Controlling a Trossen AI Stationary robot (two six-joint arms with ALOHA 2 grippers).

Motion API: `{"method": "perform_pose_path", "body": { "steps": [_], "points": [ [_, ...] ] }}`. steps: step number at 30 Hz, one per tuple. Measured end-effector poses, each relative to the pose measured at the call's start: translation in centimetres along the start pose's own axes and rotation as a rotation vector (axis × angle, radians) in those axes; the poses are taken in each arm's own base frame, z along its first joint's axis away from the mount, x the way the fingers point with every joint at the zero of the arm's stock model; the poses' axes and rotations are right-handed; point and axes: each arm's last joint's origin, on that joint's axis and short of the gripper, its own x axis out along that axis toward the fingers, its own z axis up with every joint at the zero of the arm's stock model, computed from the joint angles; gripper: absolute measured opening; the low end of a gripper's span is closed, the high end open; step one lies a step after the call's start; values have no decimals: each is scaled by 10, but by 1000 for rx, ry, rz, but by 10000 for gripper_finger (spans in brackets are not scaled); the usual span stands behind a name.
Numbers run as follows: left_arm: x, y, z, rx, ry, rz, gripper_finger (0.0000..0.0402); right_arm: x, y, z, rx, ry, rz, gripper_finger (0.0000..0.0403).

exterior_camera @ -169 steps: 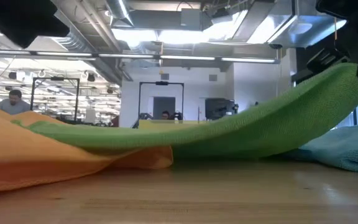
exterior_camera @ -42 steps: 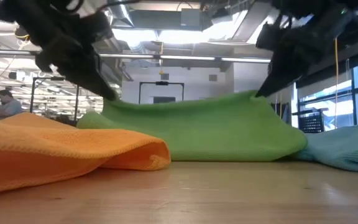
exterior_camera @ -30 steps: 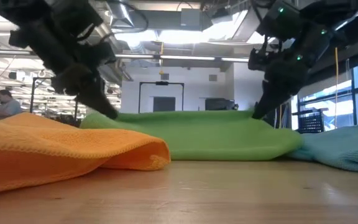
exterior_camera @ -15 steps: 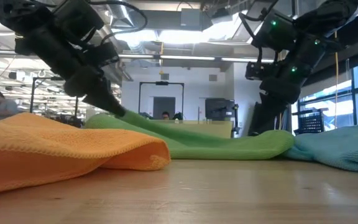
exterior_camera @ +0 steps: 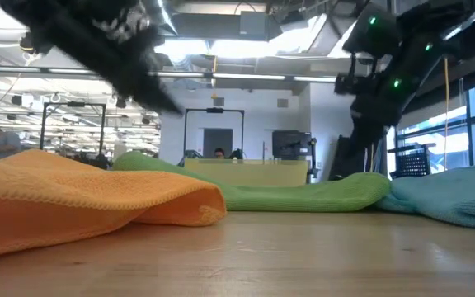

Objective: Fold microfiber towels
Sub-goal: Fold the green microfiber cloth

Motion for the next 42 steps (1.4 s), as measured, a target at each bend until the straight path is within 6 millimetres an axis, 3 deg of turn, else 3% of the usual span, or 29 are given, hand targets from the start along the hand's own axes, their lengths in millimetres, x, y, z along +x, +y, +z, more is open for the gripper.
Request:
{"method": "perform_pose_path", "body": {
  "steps": [5,9,15,20,25,29,38,42],
  "points": [
    [-1,-43,23,90,-82,-154,127,-25,-3,6,14,-110,48,136],
    [16,-91,32,123,-115,-175,128,-40,-5,6,25,-163,73,136],
    [65,-147,52,174,-121,-195,138,-60,-13,8,61,-251,100,136],
    [115,-180,72,182,-102,-234,191,-76,-20,6,80,-304,115,136],
    [155,-198,75,228,-18,-134,239,-90,-28,2,96,-344,126,136],
    [174,-205,68,229,50,-120,254,-98,-33,-3,106,-360,131,136],
    [179,-217,56,213,86,-126,252,-103,-36,-5,112,-372,135,136],
    [177,-216,50,228,134,-41,252,-102,-35,-5,122,-376,138,136]
  ]
}}
